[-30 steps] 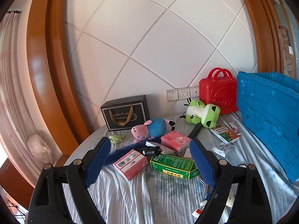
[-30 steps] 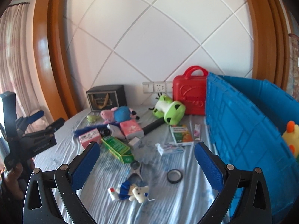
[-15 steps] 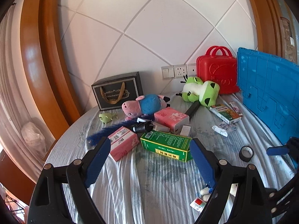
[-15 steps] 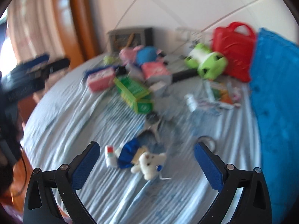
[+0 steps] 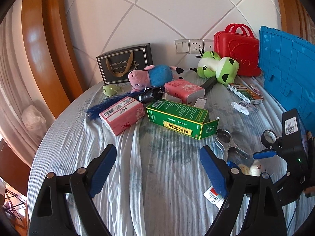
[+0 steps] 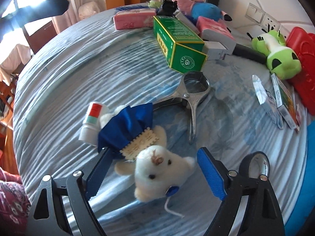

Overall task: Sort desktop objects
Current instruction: 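Grasp the white-red pill bottle with the left tool while the right tool grasps the white bear plush, then carry the pill bottle and bear plush into the blue crate and open both tools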

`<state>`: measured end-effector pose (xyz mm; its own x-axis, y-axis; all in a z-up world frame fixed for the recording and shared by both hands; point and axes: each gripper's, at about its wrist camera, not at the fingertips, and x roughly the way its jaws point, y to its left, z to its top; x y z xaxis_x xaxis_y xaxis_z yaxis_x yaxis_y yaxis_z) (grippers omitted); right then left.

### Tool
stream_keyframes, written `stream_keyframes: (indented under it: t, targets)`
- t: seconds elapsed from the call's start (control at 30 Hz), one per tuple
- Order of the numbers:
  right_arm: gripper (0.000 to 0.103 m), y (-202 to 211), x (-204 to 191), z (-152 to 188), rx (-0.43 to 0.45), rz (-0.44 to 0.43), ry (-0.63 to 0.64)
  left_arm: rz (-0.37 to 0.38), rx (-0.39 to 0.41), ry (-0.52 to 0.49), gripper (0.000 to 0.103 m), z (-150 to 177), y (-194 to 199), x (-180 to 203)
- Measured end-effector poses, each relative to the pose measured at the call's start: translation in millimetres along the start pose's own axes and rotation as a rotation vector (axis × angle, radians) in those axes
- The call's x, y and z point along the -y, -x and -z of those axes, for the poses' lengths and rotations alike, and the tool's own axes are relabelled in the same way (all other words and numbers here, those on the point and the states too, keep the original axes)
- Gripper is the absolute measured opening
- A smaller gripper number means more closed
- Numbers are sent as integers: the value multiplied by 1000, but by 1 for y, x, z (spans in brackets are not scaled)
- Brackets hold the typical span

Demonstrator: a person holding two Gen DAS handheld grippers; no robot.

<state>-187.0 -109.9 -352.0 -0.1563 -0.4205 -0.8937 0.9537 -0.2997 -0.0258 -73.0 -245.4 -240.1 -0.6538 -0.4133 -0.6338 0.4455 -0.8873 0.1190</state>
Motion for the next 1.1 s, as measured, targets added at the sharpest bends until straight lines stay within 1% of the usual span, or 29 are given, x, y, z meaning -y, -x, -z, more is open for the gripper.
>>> stream_keyframes:
  t: [0.07,0.13,0.2,0.33,0.43,0.53,0.6,0.63,0.67,0.7,0.73,0.77,0.8,0.87,0.93,1.0,1.1]
  targets:
    - [68,-7,2,-1,-30,-7,-12,14,-28,-1,87,8,-5,5]
    - [66,-8,-3,1,-39,22,7,36,-64,8,87,18,-10,11]
    - [60,-4,-3,6,-44,44,-8,71,-111,22,87,28,-17,20]
    - [59,5,9,18,-44,92,-83,117,-171,21,87,44,-30,43]
    - [59,13,22,28,-28,82,-152,166,-208,45,87,50,-38,57]
    - [59,15,30,34,-21,86,-181,165,-254,52,87,61,-51,69]
    - [59,15,30,37,-18,83,-190,182,-279,69,87,67,-58,73]
    - [59,16,30,39,-14,79,-194,185,-282,76,85,68,-61,75]
    - [59,16,32,39,-11,74,-198,178,-279,79,76,70,-63,75]
    - [59,17,32,39,-7,70,-201,172,-282,77,70,72,-65,75]
    - [59,18,33,41,-5,69,-199,192,-296,83,58,76,-69,75]
    - [59,18,33,41,-4,67,-197,189,-286,80,51,76,-68,73]
    - [59,19,33,40,-2,64,-195,186,-285,70,47,77,-67,73]
    - [59,19,33,40,1,60,-195,173,-281,50,36,78,-66,71]
    - [59,18,34,38,5,52,-201,193,-283,62,27,78,-66,64]
    - [59,18,32,36,8,55,-196,217,-285,74,27,79,-64,59]
    - [59,19,26,33,13,64,-181,190,-274,41,27,78,-60,56]
